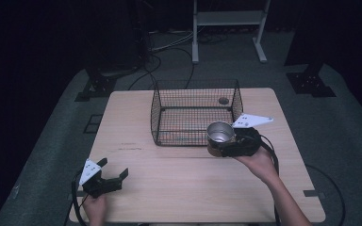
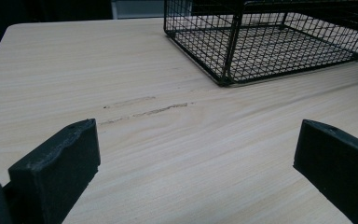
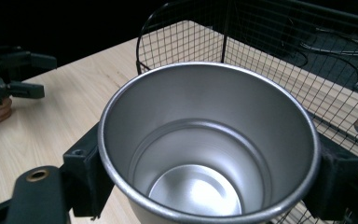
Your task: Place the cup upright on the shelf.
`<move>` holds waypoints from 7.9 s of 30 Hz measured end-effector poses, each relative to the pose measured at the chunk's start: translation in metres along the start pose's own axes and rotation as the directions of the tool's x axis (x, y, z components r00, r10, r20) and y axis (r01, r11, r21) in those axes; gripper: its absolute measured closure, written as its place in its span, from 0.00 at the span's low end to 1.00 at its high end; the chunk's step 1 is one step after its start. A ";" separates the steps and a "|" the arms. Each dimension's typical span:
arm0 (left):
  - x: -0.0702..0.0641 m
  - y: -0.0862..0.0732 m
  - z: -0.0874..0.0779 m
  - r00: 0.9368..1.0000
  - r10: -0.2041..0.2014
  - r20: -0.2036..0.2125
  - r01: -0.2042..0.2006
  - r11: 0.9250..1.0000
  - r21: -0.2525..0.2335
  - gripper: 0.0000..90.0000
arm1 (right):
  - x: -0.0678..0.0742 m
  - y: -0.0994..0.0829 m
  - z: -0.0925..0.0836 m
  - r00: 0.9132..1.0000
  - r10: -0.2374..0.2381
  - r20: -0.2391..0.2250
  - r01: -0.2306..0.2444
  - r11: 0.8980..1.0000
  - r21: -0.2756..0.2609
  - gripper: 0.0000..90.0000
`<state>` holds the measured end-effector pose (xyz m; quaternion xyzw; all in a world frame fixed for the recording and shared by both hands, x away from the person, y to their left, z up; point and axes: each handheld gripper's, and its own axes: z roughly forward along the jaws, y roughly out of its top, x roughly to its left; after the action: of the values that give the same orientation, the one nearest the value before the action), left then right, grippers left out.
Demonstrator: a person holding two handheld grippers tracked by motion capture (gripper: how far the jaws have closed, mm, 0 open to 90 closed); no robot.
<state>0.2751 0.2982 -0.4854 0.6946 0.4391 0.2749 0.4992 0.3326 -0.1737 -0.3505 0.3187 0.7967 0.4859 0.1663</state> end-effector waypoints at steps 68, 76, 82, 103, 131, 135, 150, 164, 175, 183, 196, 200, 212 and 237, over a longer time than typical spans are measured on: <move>0.001 0.000 0.000 1.000 -0.012 0.004 0.012 1.000 -0.013 0.00 | -0.051 0.109 0.080 0.994 0.046 0.099 -0.053 0.996 0.075 0.20; 0.001 0.000 0.000 1.000 -0.014 0.006 0.014 1.000 -0.015 0.00 | -0.061 0.110 0.101 0.989 0.083 0.124 -0.095 0.991 0.094 0.20; 0.002 0.000 0.000 1.000 -0.015 0.008 0.015 1.000 -0.016 0.00 | -0.068 0.106 0.116 0.986 0.090 0.143 -0.107 0.987 0.118 0.20; 0.002 0.000 -0.001 1.000 -0.018 0.008 0.018 1.000 -0.015 0.00 | -0.089 0.083 0.152 0.976 0.148 0.160 -0.177 0.966 0.187 0.20; 0.002 0.000 -0.001 1.000 -0.020 0.008 0.020 1.000 -0.021 0.00 | -0.107 0.062 0.183 0.979 0.111 0.171 -0.159 0.941 0.297 0.20; 0.002 0.000 -0.001 1.000 -0.016 0.008 0.016 1.000 -0.018 0.00 | -0.110 0.059 0.185 0.977 0.111 0.182 -0.165 0.934 0.316 0.20; 0.002 0.000 -0.001 1.000 -0.018 0.008 0.018 1.000 -0.018 0.00 | -0.114 0.053 0.192 0.978 0.107 0.181 -0.168 0.917 0.361 0.19; 0.002 0.000 -0.001 1.000 -0.022 0.008 0.022 1.000 -0.021 0.00 | -0.116 0.048 0.195 0.980 0.096 0.173 -0.160 0.897 0.413 0.19; 0.002 0.000 -0.001 1.000 -0.018 0.008 0.019 1.000 -0.019 0.00 | -0.111 0.045 0.200 0.985 0.046 0.167 -0.120 0.878 0.463 0.19; 0.002 0.000 -0.001 1.000 -0.019 0.009 0.019 1.000 -0.019 0.00 | -0.108 0.043 0.203 0.984 0.018 0.176 -0.103 0.868 0.486 0.18; 0.002 0.000 -0.001 1.000 -0.022 0.008 0.022 1.000 -0.022 0.00 | -0.107 0.045 0.200 0.987 0.012 0.162 -0.091 0.866 0.491 0.15; 0.002 0.000 -0.001 1.000 -0.022 0.008 0.022 1.000 -0.022 0.00 | -0.107 0.045 0.199 0.986 0.013 0.164 -0.093 0.864 0.494 0.14; 0.002 0.000 -0.001 1.000 -0.022 0.008 0.022 1.000 -0.022 0.00 | -0.105 0.046 0.198 0.987 0.009 0.162 -0.090 0.863 0.498 0.13; 0.003 0.000 -0.001 1.000 -0.020 0.005 0.020 1.000 -0.014 0.00 | -0.104 0.057 0.183 0.982 0.039 0.182 -0.110 0.911 0.397 0.13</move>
<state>0.2755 0.3009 -0.4853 0.6873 0.4429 0.2710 0.5079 0.5349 -0.1030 -0.3917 0.4169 0.8500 0.2874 0.1453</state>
